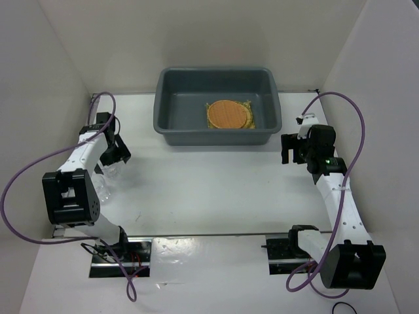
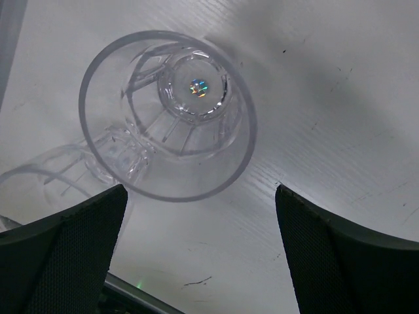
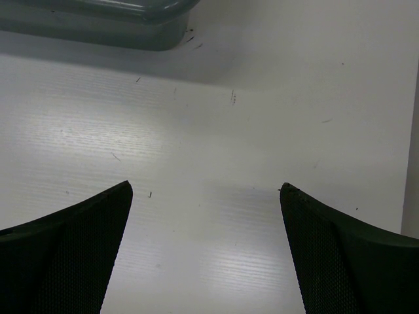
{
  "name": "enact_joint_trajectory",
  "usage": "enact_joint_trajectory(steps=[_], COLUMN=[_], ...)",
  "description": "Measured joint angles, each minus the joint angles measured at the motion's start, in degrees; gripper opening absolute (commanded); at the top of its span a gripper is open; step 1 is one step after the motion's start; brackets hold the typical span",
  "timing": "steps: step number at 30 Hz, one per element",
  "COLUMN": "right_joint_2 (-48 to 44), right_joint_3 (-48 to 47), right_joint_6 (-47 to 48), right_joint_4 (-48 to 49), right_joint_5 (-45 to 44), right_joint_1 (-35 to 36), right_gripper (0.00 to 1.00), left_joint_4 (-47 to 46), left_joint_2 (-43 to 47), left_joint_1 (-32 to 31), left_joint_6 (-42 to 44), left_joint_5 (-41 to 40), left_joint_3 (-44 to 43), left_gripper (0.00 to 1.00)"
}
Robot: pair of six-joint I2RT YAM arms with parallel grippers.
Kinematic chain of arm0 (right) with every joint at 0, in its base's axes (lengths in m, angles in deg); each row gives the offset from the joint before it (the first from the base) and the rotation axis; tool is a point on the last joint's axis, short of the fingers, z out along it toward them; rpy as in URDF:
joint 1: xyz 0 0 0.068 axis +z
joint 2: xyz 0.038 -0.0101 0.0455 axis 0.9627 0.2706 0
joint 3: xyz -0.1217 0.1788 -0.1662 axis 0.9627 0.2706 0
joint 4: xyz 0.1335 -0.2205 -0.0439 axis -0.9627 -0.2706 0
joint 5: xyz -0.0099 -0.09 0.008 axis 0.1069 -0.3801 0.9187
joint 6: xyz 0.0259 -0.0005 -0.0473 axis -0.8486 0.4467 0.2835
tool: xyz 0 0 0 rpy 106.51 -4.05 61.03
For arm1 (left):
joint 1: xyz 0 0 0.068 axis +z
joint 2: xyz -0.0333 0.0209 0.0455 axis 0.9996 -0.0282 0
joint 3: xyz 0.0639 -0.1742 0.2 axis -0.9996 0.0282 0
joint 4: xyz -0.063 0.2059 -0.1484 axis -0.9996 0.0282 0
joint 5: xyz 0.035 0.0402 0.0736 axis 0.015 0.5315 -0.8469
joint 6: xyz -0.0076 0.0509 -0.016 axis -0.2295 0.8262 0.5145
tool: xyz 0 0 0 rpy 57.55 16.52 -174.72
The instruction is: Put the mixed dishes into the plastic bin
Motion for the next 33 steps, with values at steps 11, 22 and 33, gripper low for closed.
enact_joint_trajectory(steps=[11, 22, 33], right_joint_2=[0.0, 0.0, 0.0], right_joint_3=[0.0, 0.0, 0.0], right_joint_6=[0.0, 0.0, 0.0], right_joint_4=[0.0, 0.0, 0.0], right_joint_5=[0.0, 0.0, 0.0], right_joint_1=[-0.2, -0.2, -0.2], right_gripper=[0.98, 0.98, 0.98], left_joint_4=[1.4, 1.1, -1.7], left_joint_2=[-2.9, -4.0, -13.3], left_joint_1=[0.3, -2.6, -1.2], left_joint_6=[1.2, 1.5, 5.2], left_joint_5=[4.4, 8.7, 6.9], left_joint_3=[-7.8, -13.5, -11.0], left_gripper=[0.99, 0.99, 0.65])
